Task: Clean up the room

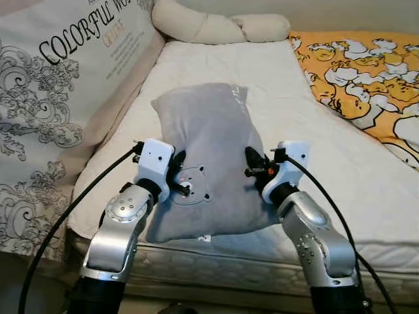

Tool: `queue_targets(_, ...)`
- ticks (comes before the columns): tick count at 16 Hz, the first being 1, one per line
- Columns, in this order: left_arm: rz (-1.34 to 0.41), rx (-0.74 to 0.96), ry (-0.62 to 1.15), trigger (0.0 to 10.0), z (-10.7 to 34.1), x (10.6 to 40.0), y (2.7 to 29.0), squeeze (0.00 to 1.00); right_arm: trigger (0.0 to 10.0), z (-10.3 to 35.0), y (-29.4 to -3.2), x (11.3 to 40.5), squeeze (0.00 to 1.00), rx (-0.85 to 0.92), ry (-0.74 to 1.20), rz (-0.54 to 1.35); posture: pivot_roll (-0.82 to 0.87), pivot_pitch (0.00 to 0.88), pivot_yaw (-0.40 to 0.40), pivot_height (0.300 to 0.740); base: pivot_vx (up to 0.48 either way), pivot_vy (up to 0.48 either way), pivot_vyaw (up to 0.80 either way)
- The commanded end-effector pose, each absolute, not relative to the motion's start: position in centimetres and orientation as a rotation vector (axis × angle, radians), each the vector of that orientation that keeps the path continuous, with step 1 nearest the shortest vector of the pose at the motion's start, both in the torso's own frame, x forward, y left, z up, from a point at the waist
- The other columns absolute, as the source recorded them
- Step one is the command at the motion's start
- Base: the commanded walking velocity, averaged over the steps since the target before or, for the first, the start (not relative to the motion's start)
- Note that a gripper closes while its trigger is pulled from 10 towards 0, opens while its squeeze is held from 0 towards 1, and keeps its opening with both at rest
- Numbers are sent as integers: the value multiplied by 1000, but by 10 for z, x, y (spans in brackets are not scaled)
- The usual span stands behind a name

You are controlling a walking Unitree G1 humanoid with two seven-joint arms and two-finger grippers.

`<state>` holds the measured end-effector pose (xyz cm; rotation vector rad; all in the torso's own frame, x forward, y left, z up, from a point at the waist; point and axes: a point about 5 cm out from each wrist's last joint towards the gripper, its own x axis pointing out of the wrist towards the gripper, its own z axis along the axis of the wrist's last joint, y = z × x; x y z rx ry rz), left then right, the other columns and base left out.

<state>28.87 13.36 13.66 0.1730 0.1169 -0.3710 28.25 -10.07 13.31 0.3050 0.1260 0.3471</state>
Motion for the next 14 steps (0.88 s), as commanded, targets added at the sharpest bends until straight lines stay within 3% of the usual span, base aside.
queue_targets(1, -370, 178, 92, 10000, 144, 289, 133, 0, 10000, 140, -103, 280, 0, 309, 101, 344, -96, 0, 82, 740, 0, 326, 0)
queue_targets(14, -343, 147, 88, 10000, 145, 290, 133, 0, 10000, 135, -104, 279, 0, 324, 128, 338, -86, 0, 64, 740, 0, 327, 0)
